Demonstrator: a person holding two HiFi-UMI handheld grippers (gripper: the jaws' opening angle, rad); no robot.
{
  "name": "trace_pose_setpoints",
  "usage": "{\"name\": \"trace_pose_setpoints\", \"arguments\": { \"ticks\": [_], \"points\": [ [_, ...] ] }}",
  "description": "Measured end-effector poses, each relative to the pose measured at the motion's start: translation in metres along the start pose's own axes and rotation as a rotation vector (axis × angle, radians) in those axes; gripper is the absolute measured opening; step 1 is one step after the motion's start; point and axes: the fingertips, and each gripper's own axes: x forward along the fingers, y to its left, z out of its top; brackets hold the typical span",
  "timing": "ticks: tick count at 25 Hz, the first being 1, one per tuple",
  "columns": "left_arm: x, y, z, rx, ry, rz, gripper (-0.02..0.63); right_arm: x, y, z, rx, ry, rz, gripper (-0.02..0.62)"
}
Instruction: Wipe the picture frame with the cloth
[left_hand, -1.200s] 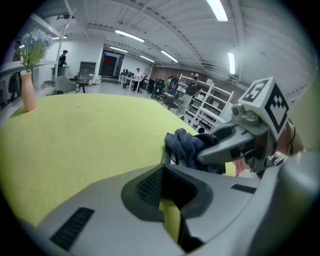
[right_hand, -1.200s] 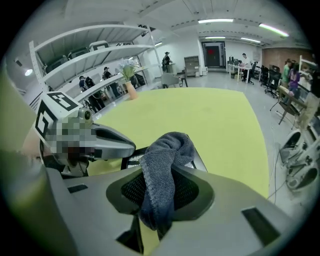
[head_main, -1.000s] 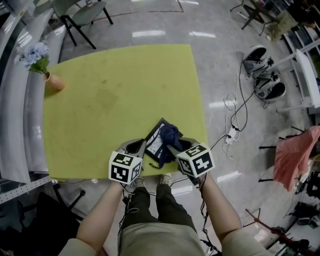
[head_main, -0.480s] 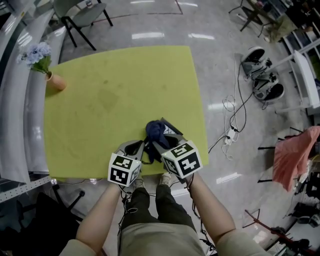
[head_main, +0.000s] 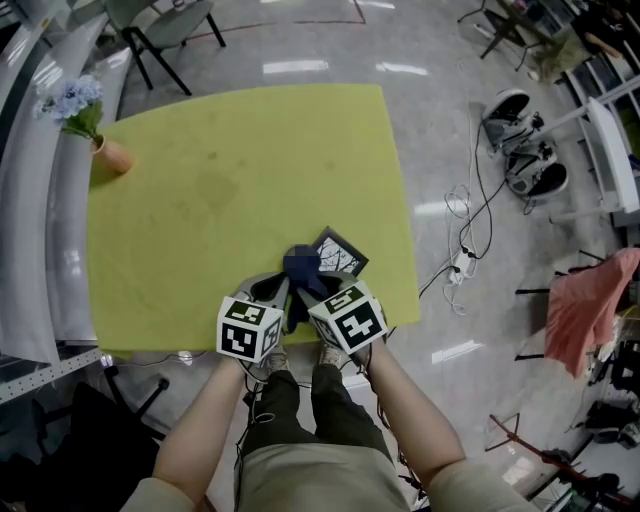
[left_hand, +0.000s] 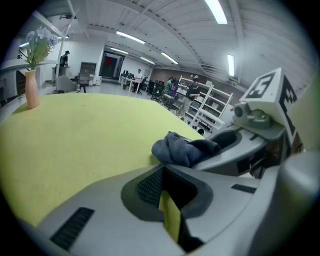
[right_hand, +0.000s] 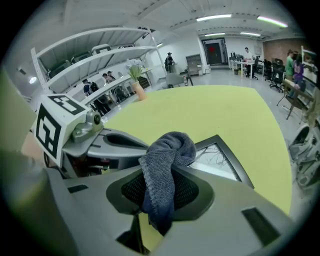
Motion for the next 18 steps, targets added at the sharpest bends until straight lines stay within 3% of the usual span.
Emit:
{"name": "trace_pose_setpoints", "arguments": {
  "ticks": [6,11,15,18],
  "points": [
    [-0.001,0.000,-0.001,0.044,0.008,0.006,0.008,-0.021,0.000,-0.034,-0.001,0.051,-0.021,0.114],
    [-0.001,0.000,-0.002,0.038,0.016,-0.003,0.008,-0.039,-0.009,-0.044,0.064,0.013,-0.027,0.114],
    [-0.001,-0.002,0.000,0.069,0.037,0.029,0.008,-0.061,-0.023,-0.046,0.066,0.000,-0.097,0.114],
    [-0.017,-0.002,0.016,0.074,-0.022,0.067,0.008,-0.086,-0.031,-0.035,0.072,-0.066,-0.140,0.114]
  ]
}}
